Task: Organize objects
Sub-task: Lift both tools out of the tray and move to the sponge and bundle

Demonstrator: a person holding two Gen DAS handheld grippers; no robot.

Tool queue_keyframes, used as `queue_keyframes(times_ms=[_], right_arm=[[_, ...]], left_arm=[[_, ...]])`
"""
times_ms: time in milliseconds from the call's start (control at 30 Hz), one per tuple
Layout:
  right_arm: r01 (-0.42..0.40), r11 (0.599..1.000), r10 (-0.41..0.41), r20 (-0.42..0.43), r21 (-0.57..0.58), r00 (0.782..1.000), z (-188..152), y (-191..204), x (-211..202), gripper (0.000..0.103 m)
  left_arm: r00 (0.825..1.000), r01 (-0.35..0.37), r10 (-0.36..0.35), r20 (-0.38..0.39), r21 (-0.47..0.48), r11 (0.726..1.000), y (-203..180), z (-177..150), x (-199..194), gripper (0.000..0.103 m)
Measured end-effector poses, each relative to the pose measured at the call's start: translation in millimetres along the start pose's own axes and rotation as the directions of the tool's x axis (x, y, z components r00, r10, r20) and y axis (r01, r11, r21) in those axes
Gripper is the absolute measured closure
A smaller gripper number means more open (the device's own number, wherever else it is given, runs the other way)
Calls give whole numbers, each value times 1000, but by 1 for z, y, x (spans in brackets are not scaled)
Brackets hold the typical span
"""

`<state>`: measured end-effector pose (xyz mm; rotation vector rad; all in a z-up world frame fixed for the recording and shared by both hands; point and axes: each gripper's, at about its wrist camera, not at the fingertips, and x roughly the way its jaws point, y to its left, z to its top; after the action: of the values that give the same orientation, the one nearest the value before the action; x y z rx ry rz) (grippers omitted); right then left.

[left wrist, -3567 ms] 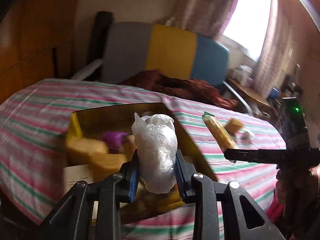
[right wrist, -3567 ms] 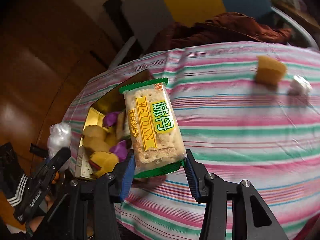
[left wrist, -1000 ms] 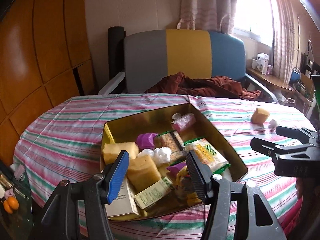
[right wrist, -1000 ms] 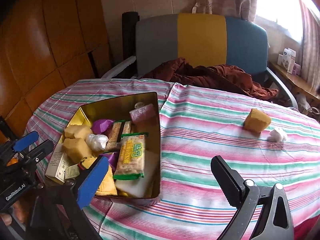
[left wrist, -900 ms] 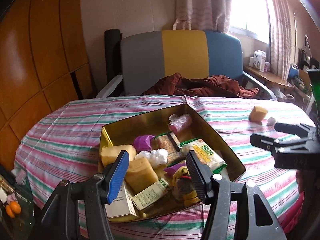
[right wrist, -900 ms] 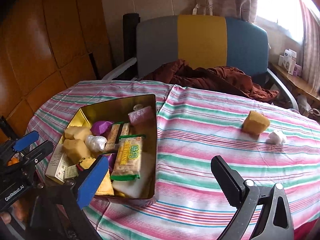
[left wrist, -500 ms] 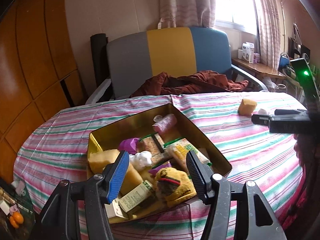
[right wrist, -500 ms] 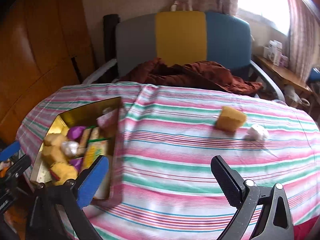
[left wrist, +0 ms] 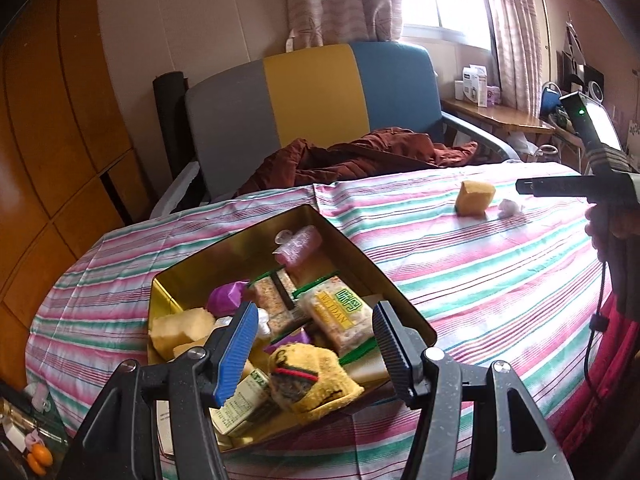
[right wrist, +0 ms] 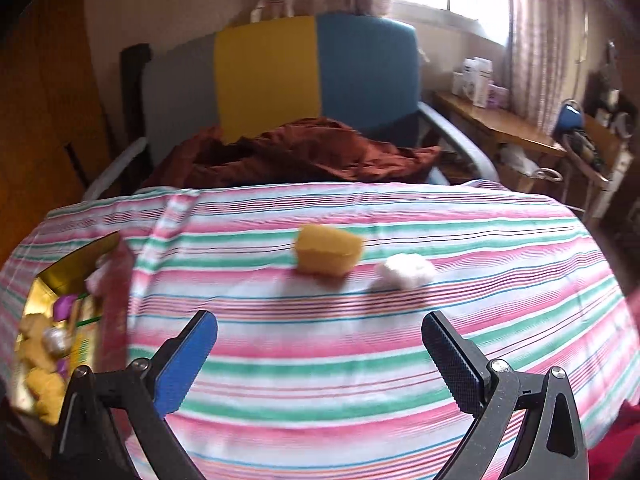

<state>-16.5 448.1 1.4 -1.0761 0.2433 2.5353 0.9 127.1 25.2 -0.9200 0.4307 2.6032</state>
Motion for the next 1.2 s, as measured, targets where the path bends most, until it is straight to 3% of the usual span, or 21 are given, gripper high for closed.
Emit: queue_keyframes(times_ms=[267, 433, 600, 767, 900, 1000, 1100, 1167, 1200], right_arm=[[45, 990, -44, -6, 131, 999, -4, -52, 27, 0], [49, 964, -40, -40, 261, 998, -9, -78, 33, 0], [93, 950, -68, -95, 299, 993, -13, -87, 39, 0], [84, 956, -46, -137, 280, 990, -8, -86, 48, 0], [93, 978, -67, -137, 186, 988, 13, -82, 57, 1], [99, 990, -80, -177, 98, 981, 23, -79, 79, 2], [76, 996, -64, -212, 50, 975, 24, -76, 102, 5], [73, 995, -57, -213, 68, 975, 26, -80, 113, 5], [70, 994, -51, -213, 82, 976, 28, -82, 117, 5]], left_arm=[[1000, 28, -27, -12, 44, 999, -19, 11, 9, 43], [996, 86, -85, -27, 63, 994, -37, 24, 21, 43], [985, 167, -164, -54, 58, 984, -56, 46, 41, 43], [961, 265, -262, -89, 23, 964, -78, 75, 70, 43], [943, 318, -315, -104, 9, 948, -97, 92, 92, 43], [913, 390, -389, -124, -15, 921, -111, 105, 109, 43], [866, 458, -469, -175, -100, 883, -121, 115, 133, 43], [855, 466, -480, -194, -117, 877, -129, 121, 147, 40], [854, 470, -483, -193, -110, 876, -135, 125, 153, 34]])
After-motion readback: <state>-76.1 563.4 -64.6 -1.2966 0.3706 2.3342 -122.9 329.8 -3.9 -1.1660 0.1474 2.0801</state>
